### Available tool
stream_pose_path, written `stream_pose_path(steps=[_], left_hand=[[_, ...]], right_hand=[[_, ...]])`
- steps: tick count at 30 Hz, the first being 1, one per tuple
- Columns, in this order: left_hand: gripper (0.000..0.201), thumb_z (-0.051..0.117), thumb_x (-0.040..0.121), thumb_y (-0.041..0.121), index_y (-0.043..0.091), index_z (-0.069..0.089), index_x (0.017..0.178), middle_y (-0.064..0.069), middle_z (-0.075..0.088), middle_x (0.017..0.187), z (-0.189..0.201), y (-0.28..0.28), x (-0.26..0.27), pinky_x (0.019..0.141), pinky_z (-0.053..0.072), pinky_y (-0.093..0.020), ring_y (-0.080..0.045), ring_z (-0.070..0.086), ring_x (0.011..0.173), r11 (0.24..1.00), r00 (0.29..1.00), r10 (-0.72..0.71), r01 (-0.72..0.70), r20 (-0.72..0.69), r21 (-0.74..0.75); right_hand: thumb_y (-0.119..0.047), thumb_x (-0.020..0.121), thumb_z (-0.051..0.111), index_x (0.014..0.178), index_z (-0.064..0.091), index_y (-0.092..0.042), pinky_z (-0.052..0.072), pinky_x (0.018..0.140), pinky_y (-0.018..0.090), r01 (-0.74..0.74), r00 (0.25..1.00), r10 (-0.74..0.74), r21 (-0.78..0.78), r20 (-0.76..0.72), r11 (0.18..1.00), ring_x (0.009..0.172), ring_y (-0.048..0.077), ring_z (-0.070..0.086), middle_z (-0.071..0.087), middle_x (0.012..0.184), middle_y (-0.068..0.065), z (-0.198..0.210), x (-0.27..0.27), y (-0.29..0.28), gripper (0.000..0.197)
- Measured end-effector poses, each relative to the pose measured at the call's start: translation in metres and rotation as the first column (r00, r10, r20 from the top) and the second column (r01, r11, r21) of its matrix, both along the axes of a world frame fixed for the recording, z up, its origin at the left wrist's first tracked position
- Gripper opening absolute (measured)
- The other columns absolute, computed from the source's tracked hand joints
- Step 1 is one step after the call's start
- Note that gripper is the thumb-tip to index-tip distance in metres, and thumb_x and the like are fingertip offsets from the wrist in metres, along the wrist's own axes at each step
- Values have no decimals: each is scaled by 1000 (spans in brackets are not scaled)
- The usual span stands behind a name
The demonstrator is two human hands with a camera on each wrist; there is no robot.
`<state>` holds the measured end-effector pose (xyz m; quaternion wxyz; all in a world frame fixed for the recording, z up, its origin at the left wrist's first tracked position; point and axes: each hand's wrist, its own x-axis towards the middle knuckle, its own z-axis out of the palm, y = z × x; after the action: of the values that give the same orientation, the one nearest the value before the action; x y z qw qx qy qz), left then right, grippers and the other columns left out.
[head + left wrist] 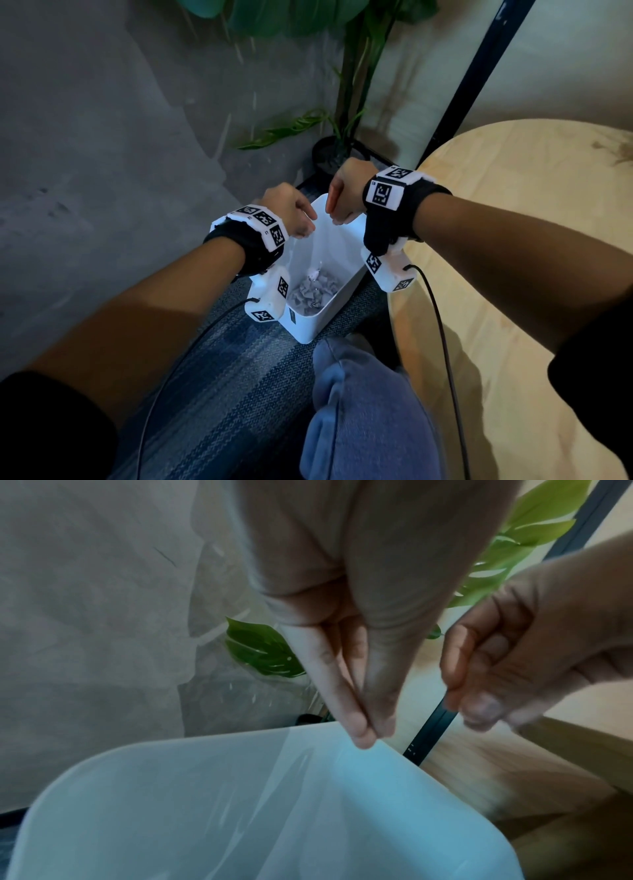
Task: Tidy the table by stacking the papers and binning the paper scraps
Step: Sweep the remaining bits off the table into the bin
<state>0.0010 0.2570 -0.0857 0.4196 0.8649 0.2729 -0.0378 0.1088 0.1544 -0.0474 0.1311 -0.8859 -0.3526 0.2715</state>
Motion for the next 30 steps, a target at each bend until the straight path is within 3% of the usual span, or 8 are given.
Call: stream_pose_path(steps=[7,11,13,17,20,24,27,30], left_hand=[[28,73,79,30,6,67,67,2,59,52,0,-2,1,47,42,-15,5,47,27,986,995,-68,78,-73,150],[21,52,95,13,0,69,97,-6,66,69,0,-1,1,44,48,-18,-6,57,39,988,989,-75,91,-129,126],[22,56,90,-1,2,68,108,-12,72,95,1,1,0,63,59,-25,-18,71,63,984,979,-111,132,-169,119],[16,74,80,15,0,73,82,-3,67,62,5,3,-1,65,58,-28,-6,59,43,971,979,-95,131,-179,202],[41,64,86,37,3,65,64,-6,61,56,6,0,0,68,54,-33,-20,62,55,944,989,-31,76,-143,322],[24,48,94,10,7,67,109,-19,67,105,10,-5,0,77,48,-36,-36,64,97,926,980,-103,158,-172,343],[42,55,86,-8,7,58,126,-18,64,118,15,-8,-3,71,55,-33,-34,68,89,941,955,-173,232,-240,245],[13,69,83,7,0,73,93,-18,73,94,20,-9,-6,62,57,-29,-27,64,59,956,973,-111,160,-202,244]], right_hand=[[-6,70,77,80,75,-15,59,81,31,-37,997,36,8,67,999,82,17,73,76,85,4,3,-4,4,14],[-14,68,81,72,74,-14,61,70,29,-36,996,39,-37,77,999,65,15,73,74,65,1,9,-5,3,8],[-26,71,80,73,72,-10,60,65,30,-10,991,11,-5,130,1000,61,19,72,72,62,2,11,-6,4,18],[-23,79,73,91,73,-7,59,74,34,-12,983,20,-45,183,999,74,23,71,74,79,6,13,-7,4,21],[-4,74,74,100,74,-10,57,77,32,-55,982,70,-92,174,994,84,25,69,72,92,7,15,-6,3,27],[-32,77,76,69,64,-7,54,59,27,38,969,-31,-25,244,999,58,19,61,63,64,4,15,-11,5,29],[-25,78,74,73,68,-10,57,64,32,3,980,-3,-3,201,1000,61,20,65,65,66,3,17,-19,1,17],[-5,68,77,111,67,-12,56,81,37,-90,980,96,-42,174,995,93,28,67,70,104,10,18,-24,-9,45]])
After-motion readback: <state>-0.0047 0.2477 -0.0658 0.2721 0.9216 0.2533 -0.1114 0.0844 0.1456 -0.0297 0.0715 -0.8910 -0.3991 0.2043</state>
